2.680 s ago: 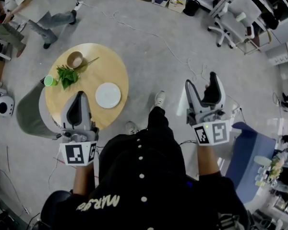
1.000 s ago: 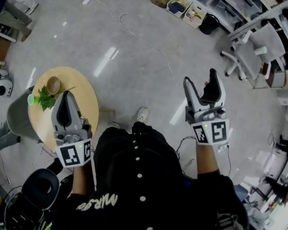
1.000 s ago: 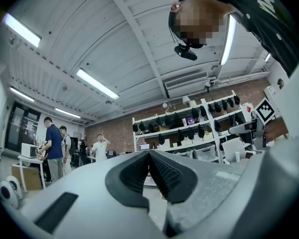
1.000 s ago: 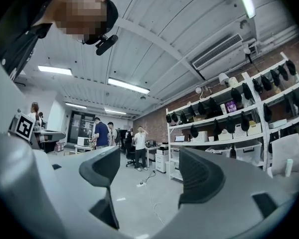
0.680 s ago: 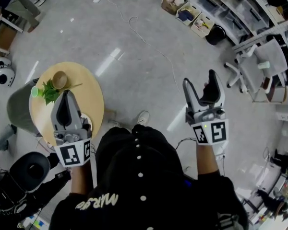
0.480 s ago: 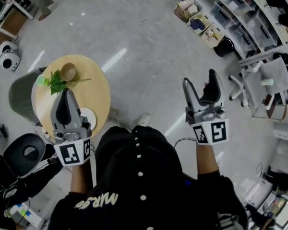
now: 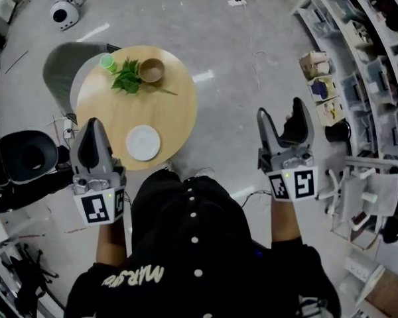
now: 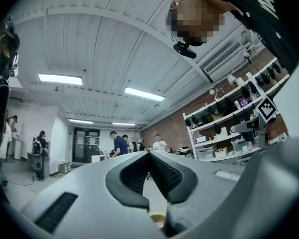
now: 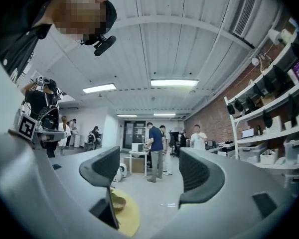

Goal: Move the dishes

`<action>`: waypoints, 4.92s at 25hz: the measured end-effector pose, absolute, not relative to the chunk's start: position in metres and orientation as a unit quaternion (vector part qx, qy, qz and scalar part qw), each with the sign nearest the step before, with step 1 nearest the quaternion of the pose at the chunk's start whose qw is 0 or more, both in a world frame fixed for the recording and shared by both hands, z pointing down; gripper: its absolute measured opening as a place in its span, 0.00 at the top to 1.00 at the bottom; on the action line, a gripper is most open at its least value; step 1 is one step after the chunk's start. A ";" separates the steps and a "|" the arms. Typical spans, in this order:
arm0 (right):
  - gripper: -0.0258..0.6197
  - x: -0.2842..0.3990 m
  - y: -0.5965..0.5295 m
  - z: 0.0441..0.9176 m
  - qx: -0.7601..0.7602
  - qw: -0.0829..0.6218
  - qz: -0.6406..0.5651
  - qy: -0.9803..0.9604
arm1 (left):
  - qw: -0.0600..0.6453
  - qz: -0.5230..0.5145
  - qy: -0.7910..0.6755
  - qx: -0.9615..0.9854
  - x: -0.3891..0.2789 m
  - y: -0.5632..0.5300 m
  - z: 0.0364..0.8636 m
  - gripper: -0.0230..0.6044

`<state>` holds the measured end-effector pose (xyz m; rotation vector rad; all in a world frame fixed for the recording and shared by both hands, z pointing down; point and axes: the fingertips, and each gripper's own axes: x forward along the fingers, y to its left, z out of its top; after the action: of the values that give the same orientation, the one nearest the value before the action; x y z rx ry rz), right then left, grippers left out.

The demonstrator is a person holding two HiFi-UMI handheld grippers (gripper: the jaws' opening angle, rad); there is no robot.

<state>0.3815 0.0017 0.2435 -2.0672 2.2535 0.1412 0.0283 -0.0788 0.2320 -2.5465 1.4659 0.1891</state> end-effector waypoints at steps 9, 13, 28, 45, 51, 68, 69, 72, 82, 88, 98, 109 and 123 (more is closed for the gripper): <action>0.40 0.255 -0.091 0.249 -0.579 0.041 0.041 0.814 | 0.090 0.030 0.614 -0.783 -0.114 -0.083 0.252 0.96; 0.40 0.206 -0.119 0.256 -0.551 0.038 0.036 0.833 | 0.083 0.024 0.649 -0.756 -0.165 -0.085 0.260 0.96; 0.40 0.120 -0.163 0.274 -0.522 0.021 0.018 0.852 | 0.076 0.024 0.642 -0.763 -0.221 -0.107 0.272 0.96; 0.40 0.121 -0.232 0.338 -0.449 -0.030 -0.026 0.893 | 0.045 0.002 0.683 -0.729 -0.182 -0.110 0.294 0.96; 0.42 0.133 -0.268 0.410 -0.458 -0.072 -0.090 0.881 | 0.025 -0.012 0.682 -0.731 -0.172 -0.120 0.315 0.96; 0.60 0.174 -0.355 0.643 -0.512 -0.158 -0.361 0.763 | -0.020 -0.035 0.673 -0.738 -0.151 -0.137 0.366 0.96; 0.64 0.176 -0.357 0.652 -0.517 -0.157 -0.374 0.754 | -0.023 -0.036 0.674 -0.737 -0.151 -0.137 0.369 0.96; 0.67 0.180 -0.363 0.672 -0.523 -0.153 -0.409 0.732 | -0.033 -0.043 0.675 -0.736 -0.150 -0.136 0.376 0.96; 0.83 0.170 -0.370 0.708 -0.515 -0.179 -0.464 0.699 | -0.047 -0.050 0.682 -0.728 -0.156 -0.136 0.390 0.96; 0.94 0.174 -0.371 0.709 -0.534 -0.196 -0.463 0.680 | -0.048 -0.060 0.684 -0.725 -0.157 -0.133 0.392 0.96; 0.94 0.181 -0.371 0.696 -0.544 -0.197 -0.441 0.686 | -0.038 -0.055 0.686 -0.724 -0.156 -0.126 0.382 0.96; 0.94 0.176 -0.333 0.644 -0.499 -0.226 -0.400 0.735 | -0.013 -0.042 0.685 -0.727 -0.147 -0.121 0.355 0.96; 0.94 0.167 -0.231 0.654 -0.443 -0.276 -0.422 0.741 | 0.013 -0.021 0.675 -0.737 -0.139 -0.123 0.330 0.96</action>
<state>0.1669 -0.2312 0.6544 -1.7070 2.8526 -1.6257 -0.1389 -0.1231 0.3299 -2.2966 2.1040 -0.0646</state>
